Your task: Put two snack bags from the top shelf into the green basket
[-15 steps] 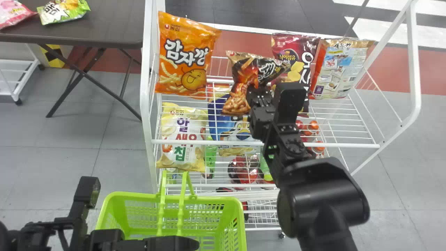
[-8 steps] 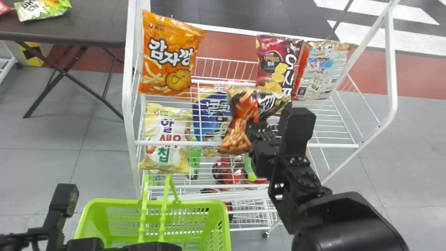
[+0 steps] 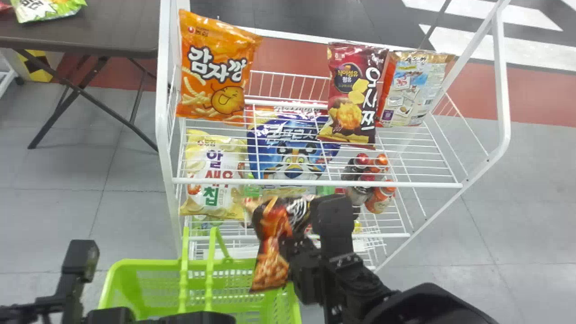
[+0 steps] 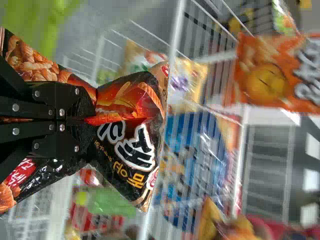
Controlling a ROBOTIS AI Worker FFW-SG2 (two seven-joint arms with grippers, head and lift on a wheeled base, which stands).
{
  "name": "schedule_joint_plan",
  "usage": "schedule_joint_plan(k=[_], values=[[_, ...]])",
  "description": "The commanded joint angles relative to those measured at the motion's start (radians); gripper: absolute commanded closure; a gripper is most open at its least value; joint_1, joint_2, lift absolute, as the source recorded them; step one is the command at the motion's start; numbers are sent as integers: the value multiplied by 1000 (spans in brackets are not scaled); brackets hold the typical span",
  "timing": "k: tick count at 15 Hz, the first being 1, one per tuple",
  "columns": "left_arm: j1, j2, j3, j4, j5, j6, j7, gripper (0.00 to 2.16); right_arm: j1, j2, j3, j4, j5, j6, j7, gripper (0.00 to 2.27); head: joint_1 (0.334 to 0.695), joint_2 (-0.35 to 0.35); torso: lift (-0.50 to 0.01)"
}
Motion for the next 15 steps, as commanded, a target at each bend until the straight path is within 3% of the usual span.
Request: schedule_joint_plan(k=[1, 7, 8, 9, 10, 15], values=[[0, -3, -1, 1, 0, 7, 0, 2145, 2, -15, 80, -14, -11, 96, 0, 2125, 695, -159, -1], [-1, -9, -1, 3, -3, 7, 0, 2145, -11, -25, 183, 34, -56, 136, 18, 2115, 695, -7, -1], [-1, -9, -2, 3, -3, 7, 0, 2145, -14, -25, 187, 41, -54, 145, 18, 1953, 695, 8, -1], [-1, -9, -1, 4, -3, 7, 0, 2145, -18, -25, 187, 46, -54, 148, 18, 1200, 695, 22, -1], [-1, -9, -1, 4, -3, 7, 0, 2145, -18, -27, 186, 46, -33, 151, 17, 43, 695, 29, -1], [0, -9, -1, 9, -1, 7, -6, 2145, 9, -27, 62, 43, -93, -54, 47, 63, 695, -12, -1]])
